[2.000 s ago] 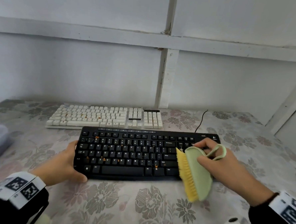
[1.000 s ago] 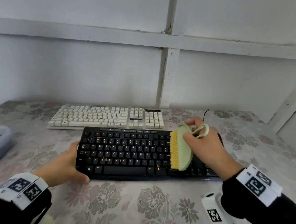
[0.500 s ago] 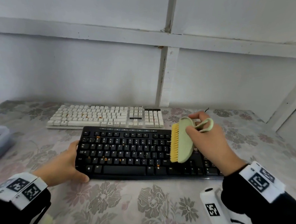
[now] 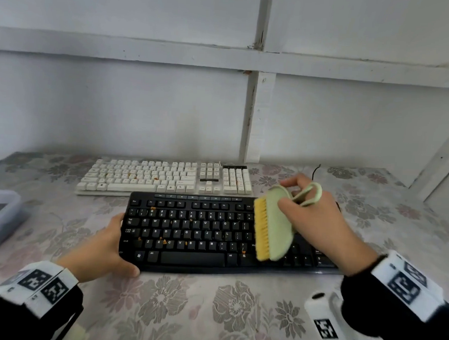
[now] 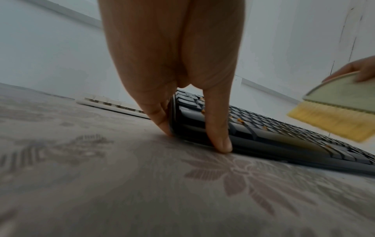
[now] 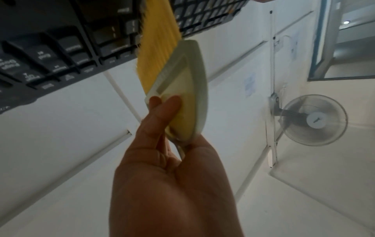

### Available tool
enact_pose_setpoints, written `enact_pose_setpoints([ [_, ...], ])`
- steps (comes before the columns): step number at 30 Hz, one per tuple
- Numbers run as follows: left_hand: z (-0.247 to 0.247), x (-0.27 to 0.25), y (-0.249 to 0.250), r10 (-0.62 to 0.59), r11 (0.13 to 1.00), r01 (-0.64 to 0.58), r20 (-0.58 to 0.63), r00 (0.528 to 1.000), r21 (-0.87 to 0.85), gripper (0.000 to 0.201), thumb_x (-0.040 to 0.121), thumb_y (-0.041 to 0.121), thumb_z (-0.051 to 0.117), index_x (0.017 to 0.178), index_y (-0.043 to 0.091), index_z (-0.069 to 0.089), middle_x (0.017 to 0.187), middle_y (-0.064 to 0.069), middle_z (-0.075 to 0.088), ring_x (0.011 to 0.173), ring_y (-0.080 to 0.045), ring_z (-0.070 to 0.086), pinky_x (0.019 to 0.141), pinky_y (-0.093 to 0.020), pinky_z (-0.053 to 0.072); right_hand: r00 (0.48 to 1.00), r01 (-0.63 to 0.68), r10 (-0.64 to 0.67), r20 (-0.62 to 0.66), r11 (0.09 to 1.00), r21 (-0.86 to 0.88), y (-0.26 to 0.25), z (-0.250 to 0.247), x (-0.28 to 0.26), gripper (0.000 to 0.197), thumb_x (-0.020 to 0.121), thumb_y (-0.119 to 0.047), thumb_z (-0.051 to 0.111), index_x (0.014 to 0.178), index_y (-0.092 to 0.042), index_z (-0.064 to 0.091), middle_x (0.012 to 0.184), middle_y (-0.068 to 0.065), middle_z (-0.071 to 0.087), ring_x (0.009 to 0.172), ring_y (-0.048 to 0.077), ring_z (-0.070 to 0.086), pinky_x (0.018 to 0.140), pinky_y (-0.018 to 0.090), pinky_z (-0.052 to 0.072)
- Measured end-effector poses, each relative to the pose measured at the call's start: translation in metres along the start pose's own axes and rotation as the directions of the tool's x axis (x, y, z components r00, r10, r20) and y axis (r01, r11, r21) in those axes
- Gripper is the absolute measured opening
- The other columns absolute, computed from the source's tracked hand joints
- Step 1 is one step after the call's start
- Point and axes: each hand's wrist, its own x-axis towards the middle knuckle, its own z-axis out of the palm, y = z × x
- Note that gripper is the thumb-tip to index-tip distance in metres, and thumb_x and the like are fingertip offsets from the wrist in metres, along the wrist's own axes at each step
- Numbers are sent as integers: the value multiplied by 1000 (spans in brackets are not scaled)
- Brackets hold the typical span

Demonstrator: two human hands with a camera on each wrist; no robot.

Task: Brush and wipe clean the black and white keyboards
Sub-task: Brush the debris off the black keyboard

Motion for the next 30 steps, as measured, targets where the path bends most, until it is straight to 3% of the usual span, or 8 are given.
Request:
enact_pose_setpoints([
  [5,0,0,-1,5,1000,-5,3,1000,-20,112,55,11,87,139,25,14,110,13,52,100,-9,54,80,-24,42,999,21,-20,-39,1000,17,8,15,15,12,89,-12,53,100,-15,55,79,1,63,59,6,54,44,8,39],
  [9,0,2,-2,10,1000,-9,9,1000,-24,115,51,15,87,139,26,15,113,14,49,103,-10,52,84,-27,42,999,-4,4,38,1000,5,19,22,-3,13,87,-10,53,99,-16,53,83,3,65,62,8,56,49,12,43],
  [11,-1,2,-2,13,1000,-13,6,1000,-24,115,48,17,87,139,25,16,114,13,49,103,-10,52,84,-27,43,996,-14,14,93,1000,-4,22,23,-14,12,86,-10,53,96,-18,52,76,2,63,56,5,50,47,14,41],
  [15,0,1,-1,13,1000,-13,4,1000,-28,110,55,8,86,139,24,16,111,15,48,99,-5,51,75,-17,40,985,-49,50,164,999,-14,16,16,-23,9,85,-12,55,91,-19,56,65,0,56,49,4,41,44,15,35],
  [19,1,2,-1,10,1000,-10,6,1000,-16,110,57,8,86,139,25,14,110,16,48,96,-3,51,73,-15,39,999,-25,24,43,999,26,4,6,-4,8,88,-14,55,96,-16,58,82,1,65,64,10,56,51,17,45],
  [23,0,3,-3,0,1000,0,3,1000,-19,114,52,13,87,139,26,14,110,14,51,101,-10,53,83,-26,43,999,4,-2,-37,999,32,4,15,10,14,88,-11,54,100,-14,56,84,2,65,66,12,59,49,12,45],
  [26,0,3,-4,5,1000,-5,1,1000,-9,115,49,18,87,138,27,15,111,13,52,102,-11,53,89,-31,44,999,4,-4,48,1000,2,12,24,-2,9,88,-12,53,96,-14,53,79,5,65,59,6,55,48,14,43],
  [30,1,2,-2,56,998,-56,1,998,8,104,55,11,86,124,39,14,120,10,44,103,-8,50,86,-26,41,985,-41,42,169,999,-12,17,19,-18,7,85,-11,54,91,-15,55,65,-1,55,48,2,41,46,16,35],
])
